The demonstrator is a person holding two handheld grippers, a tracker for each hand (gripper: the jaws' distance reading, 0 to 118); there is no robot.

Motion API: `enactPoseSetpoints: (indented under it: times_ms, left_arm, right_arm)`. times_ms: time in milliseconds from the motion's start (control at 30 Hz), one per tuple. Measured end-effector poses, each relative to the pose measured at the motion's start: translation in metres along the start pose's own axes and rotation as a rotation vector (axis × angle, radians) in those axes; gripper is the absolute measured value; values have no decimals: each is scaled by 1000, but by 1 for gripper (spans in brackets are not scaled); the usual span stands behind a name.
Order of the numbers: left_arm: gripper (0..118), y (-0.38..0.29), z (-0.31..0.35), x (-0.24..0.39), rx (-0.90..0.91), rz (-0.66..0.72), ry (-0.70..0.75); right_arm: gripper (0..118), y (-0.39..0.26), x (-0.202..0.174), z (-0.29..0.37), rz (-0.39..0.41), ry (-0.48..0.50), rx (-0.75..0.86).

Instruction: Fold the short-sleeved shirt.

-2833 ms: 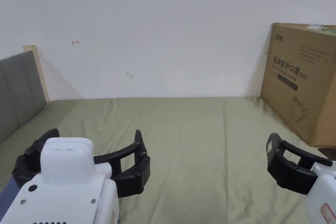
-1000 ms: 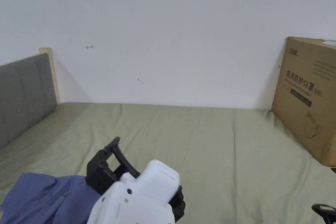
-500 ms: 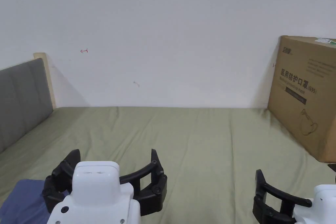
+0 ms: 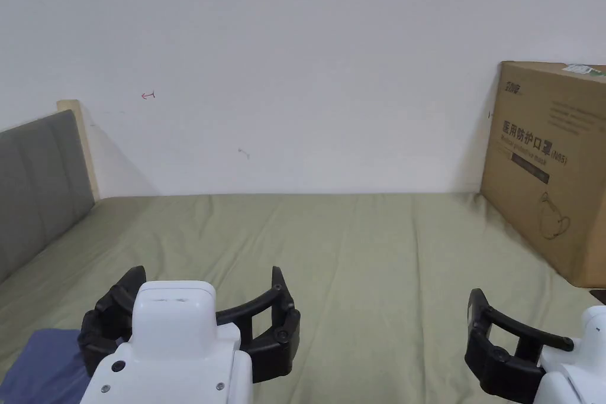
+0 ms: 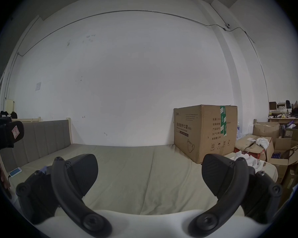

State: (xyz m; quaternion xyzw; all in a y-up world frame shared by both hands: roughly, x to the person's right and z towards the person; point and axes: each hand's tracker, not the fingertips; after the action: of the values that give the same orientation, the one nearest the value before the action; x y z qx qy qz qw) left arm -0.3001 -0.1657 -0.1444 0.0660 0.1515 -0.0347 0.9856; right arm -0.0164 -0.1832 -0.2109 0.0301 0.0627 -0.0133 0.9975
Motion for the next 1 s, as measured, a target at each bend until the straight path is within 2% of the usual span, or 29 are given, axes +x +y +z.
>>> enactPoseSetpoints:
  times_ms: [433, 667, 833, 967, 1000]
  left_arm:
    - [117, 5, 4, 2, 14, 3, -5]
    - [117, 7, 6, 2, 15, 15, -8]
    - [117, 11, 2, -7, -1, 74, -57]
    - [115, 11, -1, -10, -9, 66, -38]
    - [112, 10, -3, -14, -6, 63, -38]
  right_arm:
    - [118, 4, 1, 3, 3, -20, 22]
    - [118, 5, 7, 4, -40, -34, 15]
    - [118, 2, 7, 1, 3, -34, -25]
    - [118, 1, 6, 5, 23, -8, -2]
    - [118, 1, 6, 6, 27, -2, 6]
